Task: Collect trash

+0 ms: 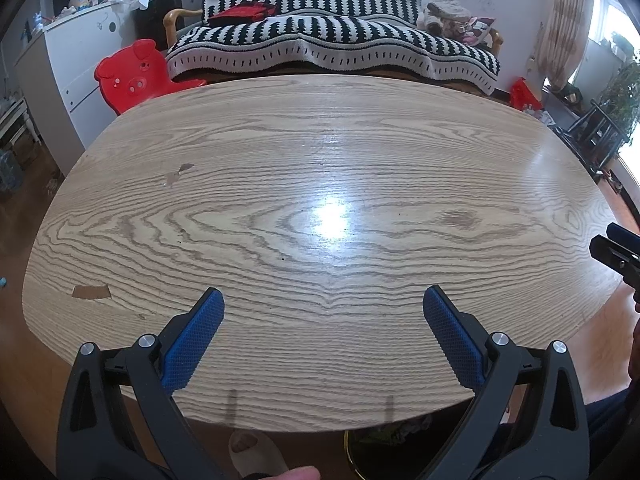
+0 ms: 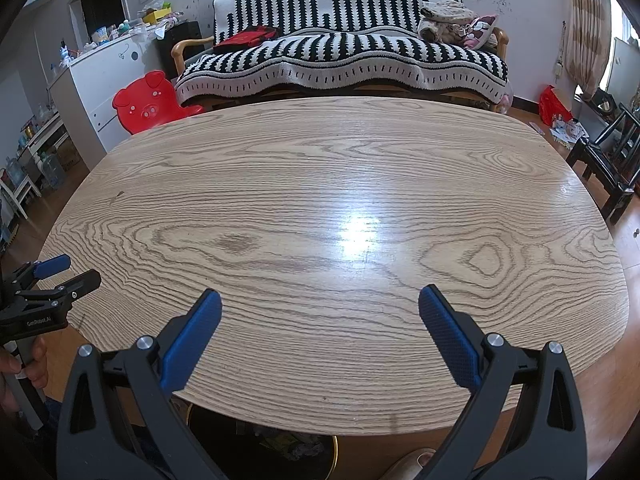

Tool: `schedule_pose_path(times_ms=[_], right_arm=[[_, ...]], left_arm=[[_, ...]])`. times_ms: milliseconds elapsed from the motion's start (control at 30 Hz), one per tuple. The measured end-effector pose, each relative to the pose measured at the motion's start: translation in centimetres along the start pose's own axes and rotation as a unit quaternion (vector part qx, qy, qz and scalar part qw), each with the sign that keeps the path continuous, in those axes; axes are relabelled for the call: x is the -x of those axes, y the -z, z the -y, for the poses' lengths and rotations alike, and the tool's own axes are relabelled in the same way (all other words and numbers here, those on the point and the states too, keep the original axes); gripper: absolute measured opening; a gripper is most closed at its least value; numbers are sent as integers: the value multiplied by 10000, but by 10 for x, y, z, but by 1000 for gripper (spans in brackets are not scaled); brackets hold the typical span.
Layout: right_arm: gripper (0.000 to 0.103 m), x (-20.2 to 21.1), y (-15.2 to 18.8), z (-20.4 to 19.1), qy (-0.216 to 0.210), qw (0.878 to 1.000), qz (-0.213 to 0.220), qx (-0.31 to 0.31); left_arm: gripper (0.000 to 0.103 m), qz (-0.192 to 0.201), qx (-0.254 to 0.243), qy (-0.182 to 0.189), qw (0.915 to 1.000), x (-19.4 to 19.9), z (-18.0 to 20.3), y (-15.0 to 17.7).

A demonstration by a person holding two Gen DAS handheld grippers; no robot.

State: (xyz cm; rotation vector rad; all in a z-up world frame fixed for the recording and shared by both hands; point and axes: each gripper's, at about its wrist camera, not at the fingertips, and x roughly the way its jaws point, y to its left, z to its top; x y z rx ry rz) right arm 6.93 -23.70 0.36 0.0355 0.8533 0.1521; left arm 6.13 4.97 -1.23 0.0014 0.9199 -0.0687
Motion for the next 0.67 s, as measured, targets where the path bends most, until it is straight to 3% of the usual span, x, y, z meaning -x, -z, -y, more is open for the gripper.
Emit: schedule_pose_path(times_ms=[667], right_arm=[[95, 1, 0, 1, 23, 10000, 2, -9]], left_arm=[[97, 58, -45, -113, 9999, 0, 5, -3]])
